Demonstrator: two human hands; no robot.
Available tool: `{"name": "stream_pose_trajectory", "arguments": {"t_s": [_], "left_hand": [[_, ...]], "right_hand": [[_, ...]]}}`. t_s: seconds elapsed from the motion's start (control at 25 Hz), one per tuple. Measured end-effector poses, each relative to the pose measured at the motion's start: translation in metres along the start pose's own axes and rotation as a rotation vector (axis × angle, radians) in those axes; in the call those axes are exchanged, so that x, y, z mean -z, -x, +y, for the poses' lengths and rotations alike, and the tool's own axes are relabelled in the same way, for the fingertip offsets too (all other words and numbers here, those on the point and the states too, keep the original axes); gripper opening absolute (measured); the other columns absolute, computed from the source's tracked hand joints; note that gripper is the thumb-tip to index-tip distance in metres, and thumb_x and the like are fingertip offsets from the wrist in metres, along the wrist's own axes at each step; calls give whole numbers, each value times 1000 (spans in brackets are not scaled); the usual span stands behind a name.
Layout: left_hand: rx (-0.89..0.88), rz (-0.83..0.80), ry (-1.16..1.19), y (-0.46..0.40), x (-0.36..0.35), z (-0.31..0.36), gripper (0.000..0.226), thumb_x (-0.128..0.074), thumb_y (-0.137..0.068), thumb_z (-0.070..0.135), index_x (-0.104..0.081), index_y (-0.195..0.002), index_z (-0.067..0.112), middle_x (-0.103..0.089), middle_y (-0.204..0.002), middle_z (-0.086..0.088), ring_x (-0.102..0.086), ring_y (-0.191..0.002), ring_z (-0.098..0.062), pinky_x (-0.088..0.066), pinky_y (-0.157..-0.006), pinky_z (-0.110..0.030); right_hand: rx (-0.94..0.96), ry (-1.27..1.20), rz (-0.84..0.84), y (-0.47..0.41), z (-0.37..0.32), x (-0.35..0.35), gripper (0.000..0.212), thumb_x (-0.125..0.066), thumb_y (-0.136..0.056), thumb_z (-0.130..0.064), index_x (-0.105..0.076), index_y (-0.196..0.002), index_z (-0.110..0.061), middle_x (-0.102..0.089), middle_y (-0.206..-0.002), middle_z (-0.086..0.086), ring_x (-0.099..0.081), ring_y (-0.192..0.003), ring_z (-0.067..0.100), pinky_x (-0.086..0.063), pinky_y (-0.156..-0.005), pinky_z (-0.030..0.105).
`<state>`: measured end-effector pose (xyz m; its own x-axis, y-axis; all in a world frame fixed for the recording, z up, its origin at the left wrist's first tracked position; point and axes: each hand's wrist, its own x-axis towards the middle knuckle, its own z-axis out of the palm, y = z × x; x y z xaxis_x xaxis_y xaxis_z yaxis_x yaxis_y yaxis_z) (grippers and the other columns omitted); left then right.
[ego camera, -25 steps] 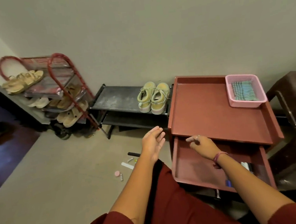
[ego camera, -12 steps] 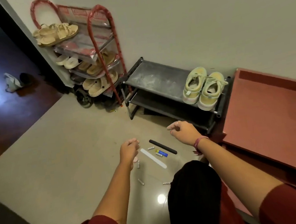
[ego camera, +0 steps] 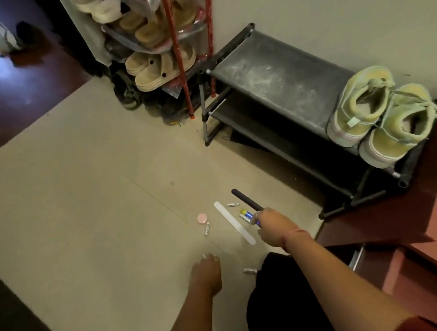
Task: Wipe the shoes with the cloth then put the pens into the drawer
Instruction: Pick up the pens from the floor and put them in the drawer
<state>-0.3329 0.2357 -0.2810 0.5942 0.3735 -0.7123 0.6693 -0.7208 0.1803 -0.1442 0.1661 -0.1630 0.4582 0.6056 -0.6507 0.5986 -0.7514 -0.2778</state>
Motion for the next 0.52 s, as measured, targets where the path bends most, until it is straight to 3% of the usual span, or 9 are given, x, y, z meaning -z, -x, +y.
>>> {"name": "stream_pose_trajectory", "arguments": {"t_s": [0.16,0.4,0.52], "left_hand": [[-142,-8,-187,-33,-37,12,39,-39,-94,6,-45,-132,3,-39,-139,-16,-37,-130,-34,-31,-107,-44],[-245,-131,-234,-77,-88,49,44,-27,-104,16,-33,-146,5,-7,-161,-11,-5,-147,-29,-3,-118,-53],[-235,-79,-155,-90,-86,63,44,-37,-100,42,-48,-140,28,-34,-154,4,-21,-142,-25,0,-117,-48]], "right_hand": [[41,100,43,-26,3,2,38,-44,-91,-8,-59,-121,-26,-56,-121,2,-57,-106,22,-48,-90,32],[65,237,47,-41,-14,-9,32,-46,-94,-15,-53,-125,-20,-58,-117,4,-61,-102,25,-51,-81,35],[56,273,16,-40,-21,-14,31,-45,-95,-18,-49,-126,-19,-57,-118,3,-61,-103,23,-49,-77,33]]}}
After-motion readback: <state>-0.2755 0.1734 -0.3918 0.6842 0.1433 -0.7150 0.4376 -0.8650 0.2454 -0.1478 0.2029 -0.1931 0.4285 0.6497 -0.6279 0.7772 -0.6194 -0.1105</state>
